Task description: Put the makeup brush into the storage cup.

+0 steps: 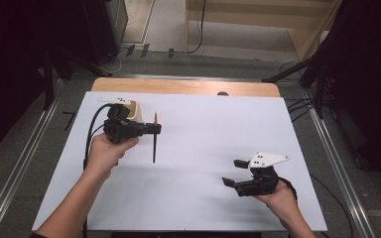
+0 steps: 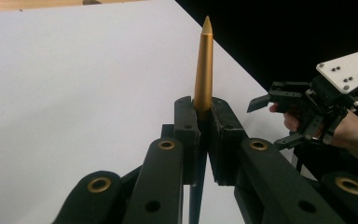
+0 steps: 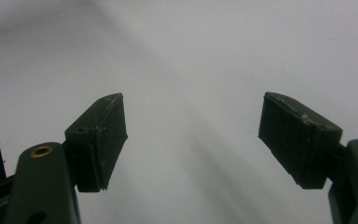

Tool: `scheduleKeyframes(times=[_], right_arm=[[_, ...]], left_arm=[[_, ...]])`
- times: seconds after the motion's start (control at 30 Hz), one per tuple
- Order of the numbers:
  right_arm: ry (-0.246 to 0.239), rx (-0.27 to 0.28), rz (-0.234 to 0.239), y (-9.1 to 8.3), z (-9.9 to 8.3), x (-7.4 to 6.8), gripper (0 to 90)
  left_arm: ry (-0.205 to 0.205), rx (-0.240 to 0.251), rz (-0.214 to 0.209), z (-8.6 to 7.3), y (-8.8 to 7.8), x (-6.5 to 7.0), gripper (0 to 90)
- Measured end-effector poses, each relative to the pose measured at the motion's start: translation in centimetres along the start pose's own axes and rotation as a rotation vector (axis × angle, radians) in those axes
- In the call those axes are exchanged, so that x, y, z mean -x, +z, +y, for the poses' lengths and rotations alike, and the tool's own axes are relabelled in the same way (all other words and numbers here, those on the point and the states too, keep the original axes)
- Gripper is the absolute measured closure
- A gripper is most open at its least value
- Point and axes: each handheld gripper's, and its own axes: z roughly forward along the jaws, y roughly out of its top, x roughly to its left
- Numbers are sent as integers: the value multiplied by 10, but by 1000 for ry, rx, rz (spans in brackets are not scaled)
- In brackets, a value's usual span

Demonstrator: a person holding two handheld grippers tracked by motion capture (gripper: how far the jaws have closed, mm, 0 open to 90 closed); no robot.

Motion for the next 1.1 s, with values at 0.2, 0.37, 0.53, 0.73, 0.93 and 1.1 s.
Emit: scheduleKeyframes(times=[0.2,0.37,0.53,0.73,0.93,1.1], right_arm=[[-3,-1,1,0,0,0,240],[-1,-3,0,0,0,-1,241],[1,-1,2,1,0,-1,240],[4,0,3,1,0,-1,241],[3,0,4,1,0,-1,241],[4,-2,4,1,0,-1,240]], left_arm=[[-1,15,22,9,-10,-4,836],[-2,24,47,17,-16,-9,836],[2,35,70,24,-22,-11,836],[-5,57,93,32,-29,-16,836],[-14,77,112,36,-36,-21,835],[-19,87,122,42,-40,-24,835]])
